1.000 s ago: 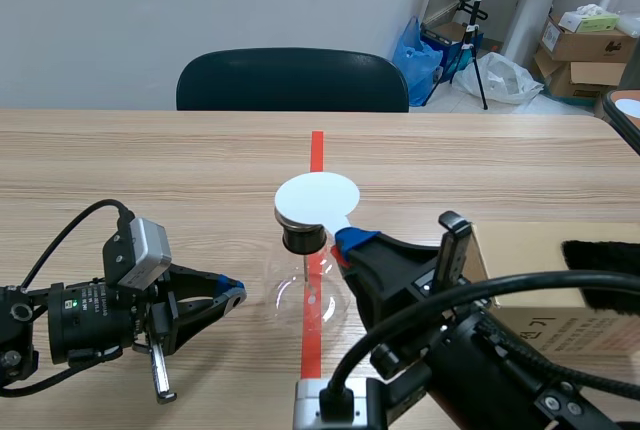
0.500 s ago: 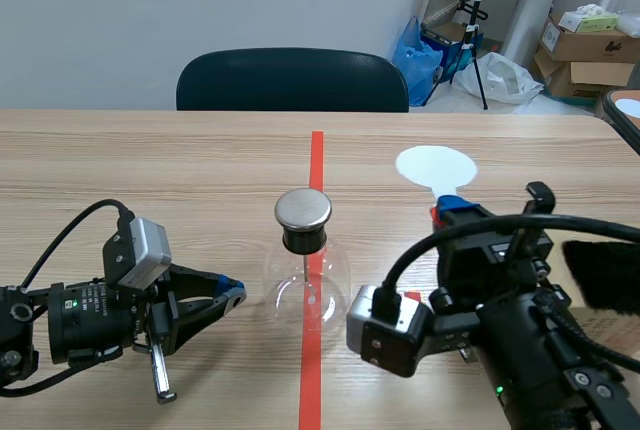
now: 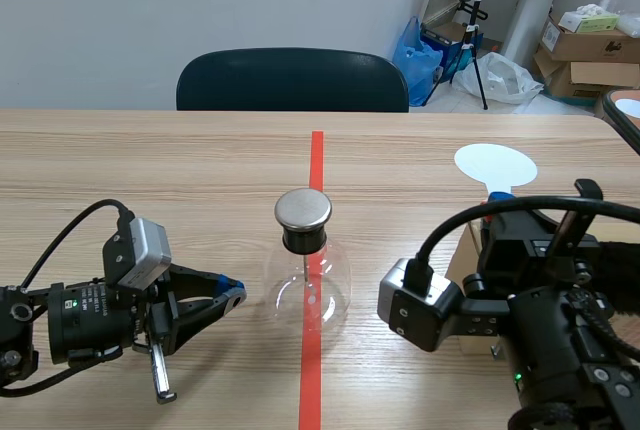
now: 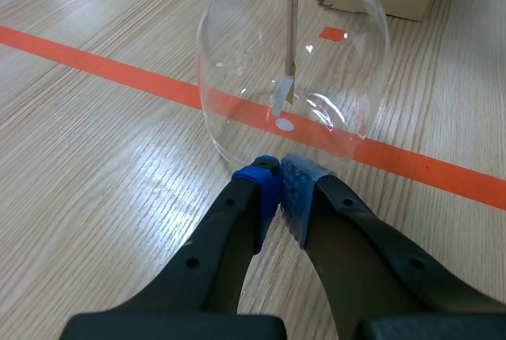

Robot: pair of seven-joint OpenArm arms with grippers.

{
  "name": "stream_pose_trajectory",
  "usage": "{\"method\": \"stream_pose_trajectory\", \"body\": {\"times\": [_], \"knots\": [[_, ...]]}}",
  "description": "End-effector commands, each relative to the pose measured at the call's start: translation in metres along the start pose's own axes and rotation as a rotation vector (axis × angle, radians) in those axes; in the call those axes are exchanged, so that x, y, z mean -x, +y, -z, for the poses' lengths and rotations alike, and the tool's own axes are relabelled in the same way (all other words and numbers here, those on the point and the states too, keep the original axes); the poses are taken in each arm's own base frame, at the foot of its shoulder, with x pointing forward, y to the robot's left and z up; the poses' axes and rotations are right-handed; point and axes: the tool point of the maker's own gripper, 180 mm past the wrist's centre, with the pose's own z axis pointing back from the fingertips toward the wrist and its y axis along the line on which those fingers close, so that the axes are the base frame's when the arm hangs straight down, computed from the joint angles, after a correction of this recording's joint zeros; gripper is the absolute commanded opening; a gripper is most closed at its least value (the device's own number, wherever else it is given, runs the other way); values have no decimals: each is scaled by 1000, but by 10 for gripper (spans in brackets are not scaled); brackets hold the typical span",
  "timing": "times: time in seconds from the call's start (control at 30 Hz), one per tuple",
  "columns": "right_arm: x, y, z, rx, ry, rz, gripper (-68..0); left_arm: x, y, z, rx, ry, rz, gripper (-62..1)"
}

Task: Do the electroscope experiment

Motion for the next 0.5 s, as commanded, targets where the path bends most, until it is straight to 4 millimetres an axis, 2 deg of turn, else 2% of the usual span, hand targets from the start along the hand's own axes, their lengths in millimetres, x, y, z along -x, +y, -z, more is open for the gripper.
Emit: {"method": "stream_pose_trajectory", "body": {"times": [0.0,0.47], "knots": [[3,-5,3,23,0,-11,-658,-10,3,1,-3,-39,1,-564],[3,-5,3,22,0,-11,-658,-10,3,-1,-1,-40,0,-564]]}}
